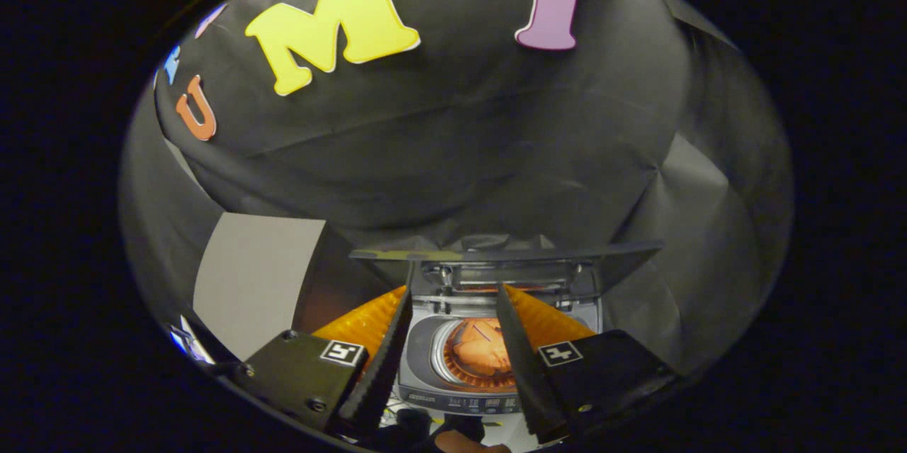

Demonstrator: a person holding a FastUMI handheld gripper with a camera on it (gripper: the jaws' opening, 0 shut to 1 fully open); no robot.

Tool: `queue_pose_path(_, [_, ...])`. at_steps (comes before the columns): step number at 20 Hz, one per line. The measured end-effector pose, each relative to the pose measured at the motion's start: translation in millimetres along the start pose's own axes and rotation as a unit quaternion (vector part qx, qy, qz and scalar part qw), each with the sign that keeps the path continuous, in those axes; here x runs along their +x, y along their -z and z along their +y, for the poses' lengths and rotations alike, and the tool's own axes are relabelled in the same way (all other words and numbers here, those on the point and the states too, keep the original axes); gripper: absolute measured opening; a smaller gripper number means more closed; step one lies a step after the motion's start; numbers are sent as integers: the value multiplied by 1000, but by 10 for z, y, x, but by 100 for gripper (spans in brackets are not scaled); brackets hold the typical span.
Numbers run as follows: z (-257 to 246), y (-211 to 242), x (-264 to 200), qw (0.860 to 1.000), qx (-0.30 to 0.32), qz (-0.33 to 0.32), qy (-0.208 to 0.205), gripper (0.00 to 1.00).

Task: Put the clothes into the washing machine and then close the washing machine lid.

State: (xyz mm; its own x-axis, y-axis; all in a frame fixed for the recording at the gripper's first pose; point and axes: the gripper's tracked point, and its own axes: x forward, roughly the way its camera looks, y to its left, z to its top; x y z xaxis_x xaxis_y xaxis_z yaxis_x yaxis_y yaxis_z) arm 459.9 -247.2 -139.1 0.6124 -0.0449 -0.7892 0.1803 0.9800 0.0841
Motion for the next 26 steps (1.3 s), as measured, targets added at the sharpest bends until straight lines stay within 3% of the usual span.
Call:
queue_pose_path(6, [31, -242, 192, 1000, 3, -7, 7, 77])
queue_pose_path(11, [-79, -401, 532, 999, -4, 10, 37, 77])
queue_pose_path(21, [-177, -259, 809, 999, 16, 4, 37, 77])
queue_pose_path(26, [-179, -233, 841, 998, 12, -35, 54, 77])
